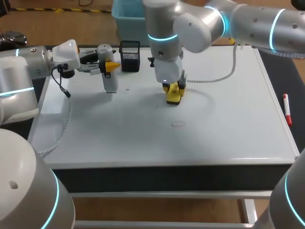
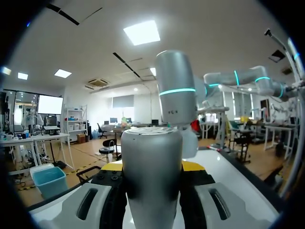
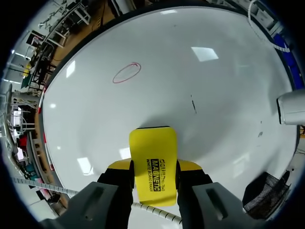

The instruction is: Pick up the inspection probe, press it on each red-marked spot on the whiteboard one by one, put down the probe, pick up the eraser, and wipe off all the red marks.

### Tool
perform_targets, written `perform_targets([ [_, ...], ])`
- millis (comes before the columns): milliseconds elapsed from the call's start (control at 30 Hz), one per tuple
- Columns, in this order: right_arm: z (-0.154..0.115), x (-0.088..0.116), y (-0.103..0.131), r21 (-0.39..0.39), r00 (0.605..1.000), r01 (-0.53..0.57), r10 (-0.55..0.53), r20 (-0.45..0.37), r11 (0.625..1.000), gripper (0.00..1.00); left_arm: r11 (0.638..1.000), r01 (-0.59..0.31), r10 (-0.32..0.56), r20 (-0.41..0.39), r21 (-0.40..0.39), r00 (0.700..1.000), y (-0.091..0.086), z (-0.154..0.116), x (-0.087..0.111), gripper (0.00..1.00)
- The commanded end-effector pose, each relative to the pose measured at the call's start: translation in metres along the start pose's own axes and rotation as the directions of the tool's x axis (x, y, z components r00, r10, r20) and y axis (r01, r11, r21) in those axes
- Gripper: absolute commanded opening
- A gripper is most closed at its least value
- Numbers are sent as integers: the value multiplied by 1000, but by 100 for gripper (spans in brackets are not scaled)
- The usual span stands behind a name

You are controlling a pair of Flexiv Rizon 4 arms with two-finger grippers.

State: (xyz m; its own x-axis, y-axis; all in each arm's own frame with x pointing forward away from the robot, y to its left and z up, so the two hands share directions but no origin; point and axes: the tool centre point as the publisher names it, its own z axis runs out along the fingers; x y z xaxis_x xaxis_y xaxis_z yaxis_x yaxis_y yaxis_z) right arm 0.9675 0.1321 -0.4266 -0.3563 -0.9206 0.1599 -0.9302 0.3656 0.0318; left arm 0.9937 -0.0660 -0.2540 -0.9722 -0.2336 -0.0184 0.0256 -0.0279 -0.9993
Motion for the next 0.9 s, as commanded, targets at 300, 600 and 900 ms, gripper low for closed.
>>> perform_targets([
  [300,11,19,-10,-18,999,-42,41,-14,999,0,1000,-1,1,2,2,1000,-1,0,0,0],
  [600,16,49,-21,-27,994,-108,107,-15,994,0,1000,-1,1,2,2,1000,-1,0,0,0],
  [900,13,75,-30,-20,987,-162,162,-9,987,0,1000,-1,1,2,2,1000,-1,0,0,0],
])
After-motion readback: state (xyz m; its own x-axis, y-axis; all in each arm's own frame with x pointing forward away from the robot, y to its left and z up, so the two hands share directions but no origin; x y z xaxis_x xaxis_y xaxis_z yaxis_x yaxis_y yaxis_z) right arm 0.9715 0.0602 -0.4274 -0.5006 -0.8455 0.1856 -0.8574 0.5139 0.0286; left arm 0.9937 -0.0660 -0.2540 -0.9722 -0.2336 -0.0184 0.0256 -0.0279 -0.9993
